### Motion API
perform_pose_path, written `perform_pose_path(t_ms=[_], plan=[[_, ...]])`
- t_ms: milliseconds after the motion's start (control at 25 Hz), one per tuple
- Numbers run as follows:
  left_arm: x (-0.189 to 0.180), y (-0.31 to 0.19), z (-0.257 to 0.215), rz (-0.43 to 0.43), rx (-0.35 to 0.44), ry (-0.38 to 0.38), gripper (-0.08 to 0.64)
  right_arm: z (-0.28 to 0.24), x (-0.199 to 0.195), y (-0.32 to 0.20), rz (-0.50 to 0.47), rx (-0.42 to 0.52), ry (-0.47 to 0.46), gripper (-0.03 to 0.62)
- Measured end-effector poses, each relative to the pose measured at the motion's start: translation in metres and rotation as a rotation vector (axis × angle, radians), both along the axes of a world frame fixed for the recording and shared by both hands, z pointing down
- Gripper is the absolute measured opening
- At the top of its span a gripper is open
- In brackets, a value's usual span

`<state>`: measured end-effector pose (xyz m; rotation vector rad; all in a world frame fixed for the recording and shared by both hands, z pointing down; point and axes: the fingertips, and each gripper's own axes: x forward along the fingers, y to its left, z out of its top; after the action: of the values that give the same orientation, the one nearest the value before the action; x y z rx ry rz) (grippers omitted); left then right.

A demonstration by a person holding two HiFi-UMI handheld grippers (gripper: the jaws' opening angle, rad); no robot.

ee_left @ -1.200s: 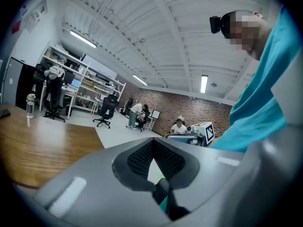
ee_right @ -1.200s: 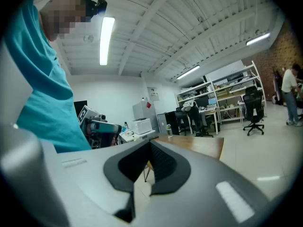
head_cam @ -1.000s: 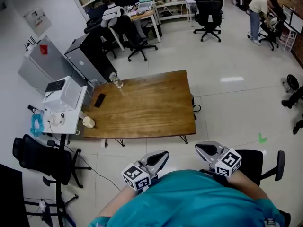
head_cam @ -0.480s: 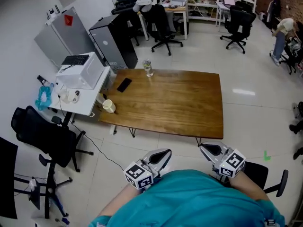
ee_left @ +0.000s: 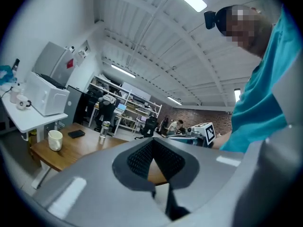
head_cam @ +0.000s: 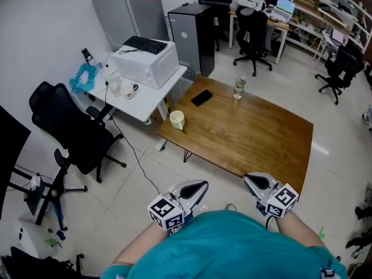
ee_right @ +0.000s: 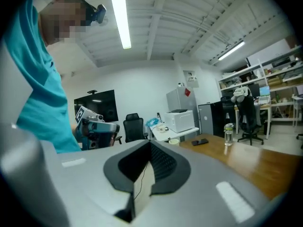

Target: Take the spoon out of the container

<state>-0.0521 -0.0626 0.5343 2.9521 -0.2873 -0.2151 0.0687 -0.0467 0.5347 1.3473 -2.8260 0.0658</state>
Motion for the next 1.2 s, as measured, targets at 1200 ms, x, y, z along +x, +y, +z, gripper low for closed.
perform_pose_path(t_ms=[1200], plan=[[-0.082,-0.458,0.151,-0.292,-0.221,-0.162,0.006,0.134,-0.112,-0.451,-0.293,-0.137,0.054,0.002]])
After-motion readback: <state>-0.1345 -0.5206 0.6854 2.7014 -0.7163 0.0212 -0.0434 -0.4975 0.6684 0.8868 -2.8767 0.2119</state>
